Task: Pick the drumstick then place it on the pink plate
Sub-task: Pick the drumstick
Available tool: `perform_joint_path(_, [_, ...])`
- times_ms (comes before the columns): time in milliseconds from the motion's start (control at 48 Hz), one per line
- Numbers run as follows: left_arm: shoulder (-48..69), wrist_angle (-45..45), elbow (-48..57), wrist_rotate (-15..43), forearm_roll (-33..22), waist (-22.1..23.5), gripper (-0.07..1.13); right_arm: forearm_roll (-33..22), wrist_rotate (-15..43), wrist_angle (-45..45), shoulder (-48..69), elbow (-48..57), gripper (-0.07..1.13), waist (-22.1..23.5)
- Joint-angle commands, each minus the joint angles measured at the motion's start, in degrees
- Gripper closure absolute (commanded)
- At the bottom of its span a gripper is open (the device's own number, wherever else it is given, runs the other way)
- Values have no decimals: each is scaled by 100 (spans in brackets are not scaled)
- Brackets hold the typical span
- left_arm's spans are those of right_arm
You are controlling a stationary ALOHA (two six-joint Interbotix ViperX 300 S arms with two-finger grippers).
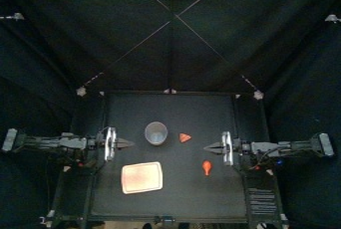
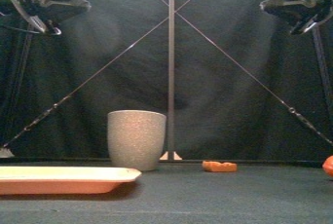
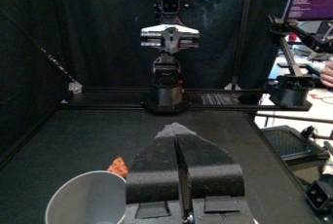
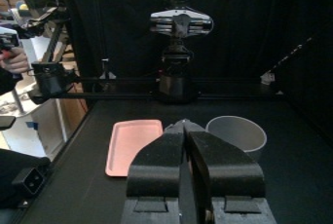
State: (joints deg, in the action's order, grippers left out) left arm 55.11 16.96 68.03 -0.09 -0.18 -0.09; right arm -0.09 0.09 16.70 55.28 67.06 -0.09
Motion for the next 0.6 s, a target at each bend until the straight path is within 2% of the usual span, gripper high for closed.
perform_joint_path(21, [-88,-264,-141,0,-26,53,99,141,114,-26,-149,-18,106,-281])
perform_joint_path(125, [-79,-466,-211,-18,-44,53,99,545,378,-255,-352,-97,101,-483])
perform_joint_path(250, [-79,-492,-237,0,-88,53,99,1354,879,-923,-606,-264,98,-677])
perform_joint_path(479, [-88,-536,-211,0,-185,53,99,2575,1898,-3507,-765,-431,98,-809])
perform_joint_path(604, [-79,-536,-158,0,-246,53,99,2760,2795,-5054,-782,-554,98,-773])
